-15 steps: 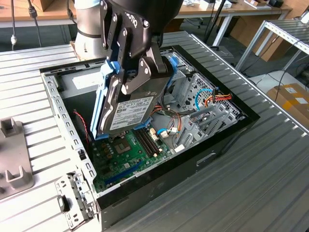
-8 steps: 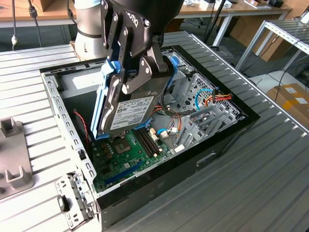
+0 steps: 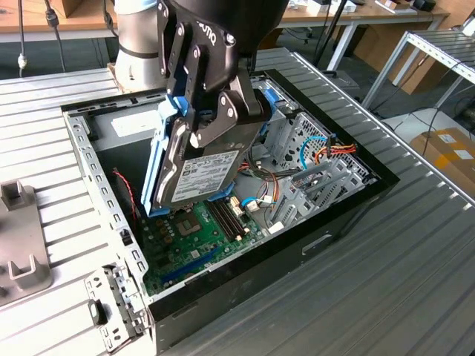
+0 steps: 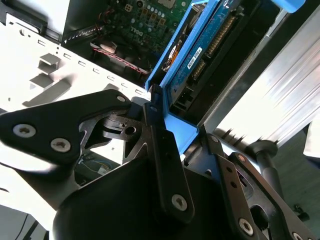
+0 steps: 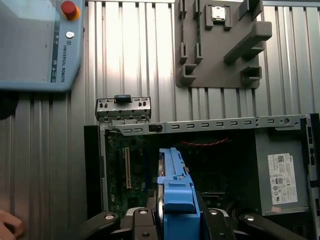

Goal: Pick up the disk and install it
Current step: 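Insert the disk into the insertion slot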

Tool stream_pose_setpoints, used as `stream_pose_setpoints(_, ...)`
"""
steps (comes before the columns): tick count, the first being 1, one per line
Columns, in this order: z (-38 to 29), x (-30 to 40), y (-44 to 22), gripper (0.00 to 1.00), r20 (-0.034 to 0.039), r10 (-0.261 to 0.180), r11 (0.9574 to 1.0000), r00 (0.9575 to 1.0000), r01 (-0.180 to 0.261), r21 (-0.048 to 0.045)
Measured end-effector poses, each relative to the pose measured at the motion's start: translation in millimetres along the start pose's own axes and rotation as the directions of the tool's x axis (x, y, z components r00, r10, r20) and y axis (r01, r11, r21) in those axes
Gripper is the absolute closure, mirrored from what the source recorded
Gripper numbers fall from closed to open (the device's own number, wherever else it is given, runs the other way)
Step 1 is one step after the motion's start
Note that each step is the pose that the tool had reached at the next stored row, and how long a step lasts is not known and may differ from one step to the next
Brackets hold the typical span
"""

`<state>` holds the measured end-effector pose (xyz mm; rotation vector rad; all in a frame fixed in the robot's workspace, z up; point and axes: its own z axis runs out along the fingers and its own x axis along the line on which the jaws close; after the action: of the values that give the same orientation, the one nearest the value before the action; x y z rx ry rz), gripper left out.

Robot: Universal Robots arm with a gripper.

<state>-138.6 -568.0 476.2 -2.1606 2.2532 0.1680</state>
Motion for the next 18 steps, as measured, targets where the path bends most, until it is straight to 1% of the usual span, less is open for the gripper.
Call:
stream_pose_setpoints(12, -0.9, 5.9, -13.0, 0.63, 0.0, 0.0, 1.0, 1.0, 0.0, 0.0001)
stream_pose_setpoints(18, -1.4, 8.1, -22.5, 0.63, 0.0, 0.0, 1.0, 1.0, 0.0, 0.0)
